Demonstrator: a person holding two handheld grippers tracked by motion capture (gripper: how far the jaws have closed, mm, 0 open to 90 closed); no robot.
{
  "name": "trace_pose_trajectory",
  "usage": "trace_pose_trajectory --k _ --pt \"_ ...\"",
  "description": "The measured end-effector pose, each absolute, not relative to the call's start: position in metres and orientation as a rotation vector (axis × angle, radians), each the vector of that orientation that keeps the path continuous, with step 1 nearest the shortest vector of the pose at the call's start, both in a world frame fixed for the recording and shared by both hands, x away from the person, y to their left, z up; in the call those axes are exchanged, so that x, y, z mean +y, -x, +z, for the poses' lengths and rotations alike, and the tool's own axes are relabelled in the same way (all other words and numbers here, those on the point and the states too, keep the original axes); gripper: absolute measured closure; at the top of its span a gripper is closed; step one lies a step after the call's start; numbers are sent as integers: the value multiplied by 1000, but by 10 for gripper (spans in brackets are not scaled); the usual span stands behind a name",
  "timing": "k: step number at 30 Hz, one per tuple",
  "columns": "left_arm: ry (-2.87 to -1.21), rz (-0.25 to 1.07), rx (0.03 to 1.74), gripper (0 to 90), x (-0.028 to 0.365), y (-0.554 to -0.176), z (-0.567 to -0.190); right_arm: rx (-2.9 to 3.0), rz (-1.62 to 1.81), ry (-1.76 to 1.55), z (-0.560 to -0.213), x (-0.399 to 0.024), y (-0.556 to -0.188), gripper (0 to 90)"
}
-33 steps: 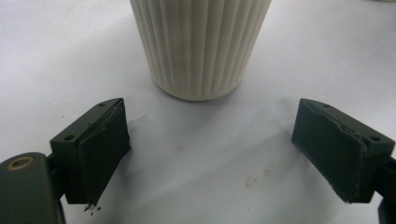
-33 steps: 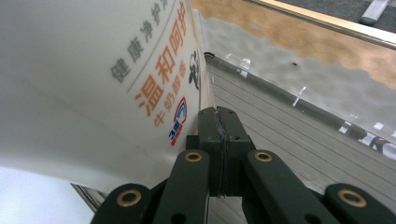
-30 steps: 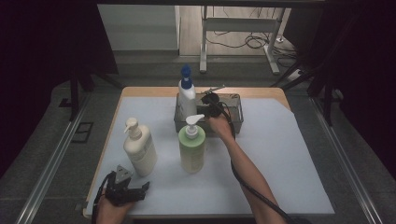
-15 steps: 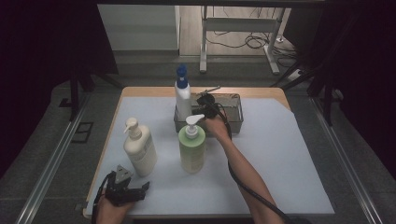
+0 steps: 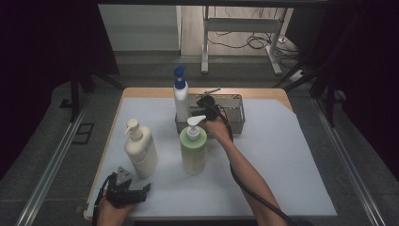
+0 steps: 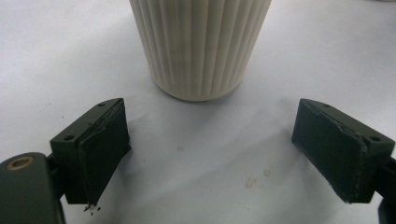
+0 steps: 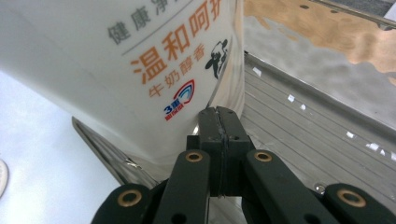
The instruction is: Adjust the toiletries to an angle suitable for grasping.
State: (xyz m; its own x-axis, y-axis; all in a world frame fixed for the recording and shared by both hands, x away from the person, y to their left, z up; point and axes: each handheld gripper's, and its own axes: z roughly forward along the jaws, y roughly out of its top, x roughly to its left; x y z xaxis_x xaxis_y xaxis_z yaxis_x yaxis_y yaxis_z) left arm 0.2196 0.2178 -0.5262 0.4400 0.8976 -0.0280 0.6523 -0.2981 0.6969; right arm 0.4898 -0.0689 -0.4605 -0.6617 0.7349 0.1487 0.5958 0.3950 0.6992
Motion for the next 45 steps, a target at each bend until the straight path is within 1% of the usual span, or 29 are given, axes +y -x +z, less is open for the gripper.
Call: trace_pose_trajectory --k 10,14,26,29,33,39,45 --pt "-2051 494 1296 106 218 -220 -526 2468 1127 -1176 -461 -71 -488 889" --pt "-2051 494 1295 106 218 -219 -526 2467 1076 -1140 -460 -71 -485 857" --pt "-2049 494 1296 107 218 -219 -527 2467 1115 -1104 -449 -83 -477 760" --pt "-2048 495 1297 107 218 -219 -527 2466 1130 -1097 -447 -88 -475 720" --pt "-2048 495 1297 107 218 -219 -527 2460 1131 -1090 -444 -94 -471 630" --pt "-2046 494 1297 107 218 -219 -527 2449 1141 -1076 -440 -101 -463 521" --pt "-2045 495 1298 107 218 -219 -527 2454 1170 -1073 -435 -108 -453 439"
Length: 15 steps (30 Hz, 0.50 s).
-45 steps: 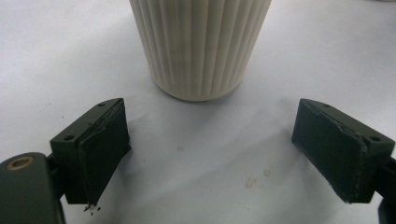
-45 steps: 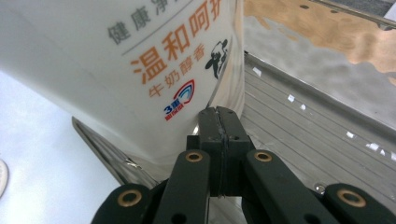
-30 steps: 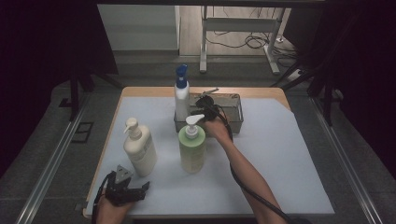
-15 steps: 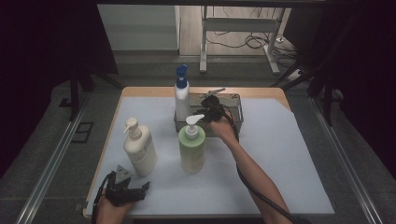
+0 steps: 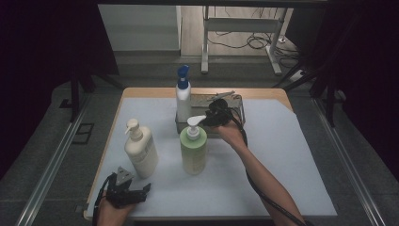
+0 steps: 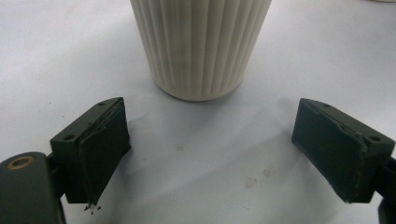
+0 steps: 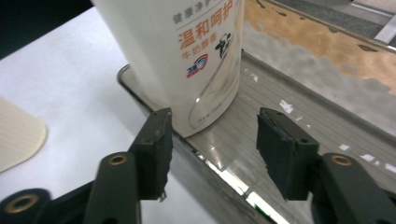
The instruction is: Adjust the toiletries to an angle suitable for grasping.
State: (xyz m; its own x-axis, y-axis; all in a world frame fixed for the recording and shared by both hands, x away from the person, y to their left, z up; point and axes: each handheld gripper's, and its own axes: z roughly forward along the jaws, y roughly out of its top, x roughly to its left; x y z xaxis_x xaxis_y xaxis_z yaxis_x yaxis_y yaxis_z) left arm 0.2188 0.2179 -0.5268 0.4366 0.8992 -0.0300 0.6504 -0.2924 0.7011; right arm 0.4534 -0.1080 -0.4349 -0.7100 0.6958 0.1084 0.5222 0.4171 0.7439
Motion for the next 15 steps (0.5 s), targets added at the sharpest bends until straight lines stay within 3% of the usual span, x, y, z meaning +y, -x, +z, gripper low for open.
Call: trace_pose_trajectory --k 15 --pt "-2045 496 1299 107 218 -219 -527 2484 1184 -1006 -429 -128 -431 310"
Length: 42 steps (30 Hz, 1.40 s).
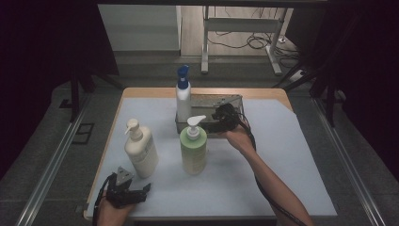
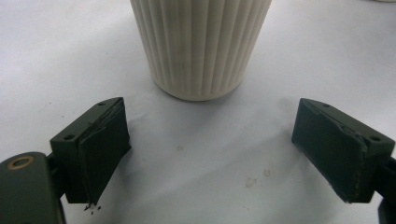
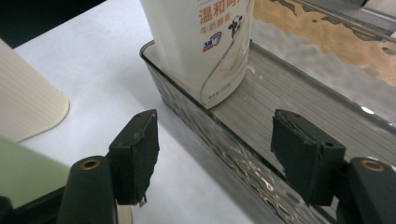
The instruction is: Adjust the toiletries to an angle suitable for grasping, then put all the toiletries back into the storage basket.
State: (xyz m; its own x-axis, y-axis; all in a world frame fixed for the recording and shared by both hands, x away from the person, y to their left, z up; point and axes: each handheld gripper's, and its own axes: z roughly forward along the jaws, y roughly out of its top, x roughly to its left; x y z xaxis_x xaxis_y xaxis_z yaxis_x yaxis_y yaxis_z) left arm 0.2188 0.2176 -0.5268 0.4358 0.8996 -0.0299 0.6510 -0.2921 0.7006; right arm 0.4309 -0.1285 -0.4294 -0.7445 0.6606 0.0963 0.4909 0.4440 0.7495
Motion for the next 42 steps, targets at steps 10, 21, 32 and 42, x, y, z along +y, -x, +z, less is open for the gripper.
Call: trace_pose_trajectory --k 10,21,32,42 --pt "-2047 496 1300 107 218 -219 -527 2513 1176 -956 -433 -141 -416 282" --pt "-2046 496 1301 107 218 -219 -527 2538 1178 -911 -434 -152 -396 242" --pt "-2045 498 1301 107 217 -219 -527 2566 1179 -858 -438 -162 -377 180" --pt "-2045 498 1301 107 217 -219 -527 2593 1203 -803 -442 -167 -357 126"
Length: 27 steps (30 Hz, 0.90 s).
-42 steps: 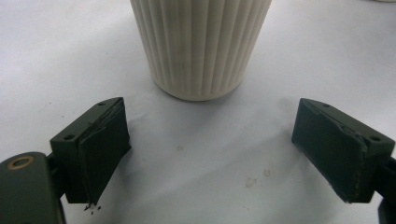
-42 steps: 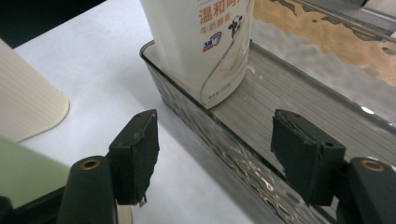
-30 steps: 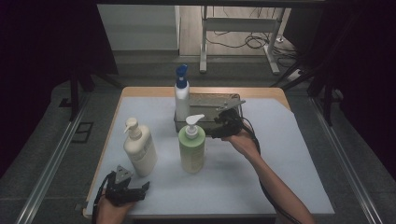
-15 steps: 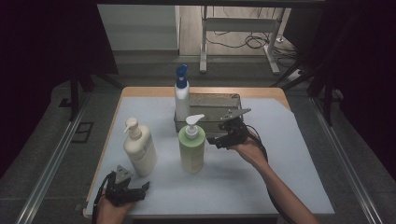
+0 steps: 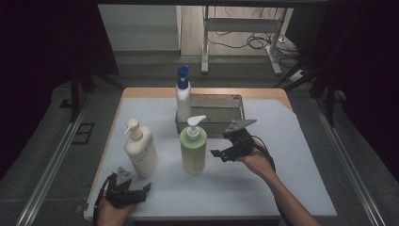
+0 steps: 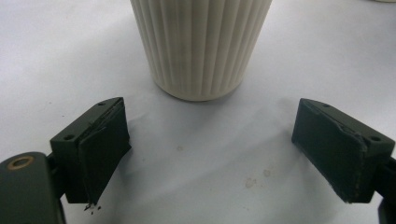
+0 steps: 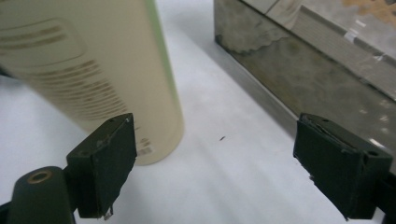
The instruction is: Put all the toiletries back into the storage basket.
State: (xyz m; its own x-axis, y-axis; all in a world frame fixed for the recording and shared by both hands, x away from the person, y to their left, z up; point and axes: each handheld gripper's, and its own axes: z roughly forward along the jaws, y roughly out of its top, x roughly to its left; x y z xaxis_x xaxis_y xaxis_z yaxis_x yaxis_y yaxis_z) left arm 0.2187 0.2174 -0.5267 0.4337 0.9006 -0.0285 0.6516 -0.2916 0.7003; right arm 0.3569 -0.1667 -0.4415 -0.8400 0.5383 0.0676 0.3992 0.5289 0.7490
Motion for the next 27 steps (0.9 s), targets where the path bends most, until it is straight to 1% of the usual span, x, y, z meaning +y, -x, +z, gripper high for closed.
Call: trace_pose_trajectory --k 5,13,27 --pt "-2044 498 1302 107 217 -219 -527 2612 1208 -774 -442 -167 -348 90" --pt "-2043 499 1302 107 217 -219 -527 2625 1245 -727 -440 -158 -335 0" --pt "-2046 500 1298 107 218 -219 -527 2646 1297 -642 -432 -127 -327 0"
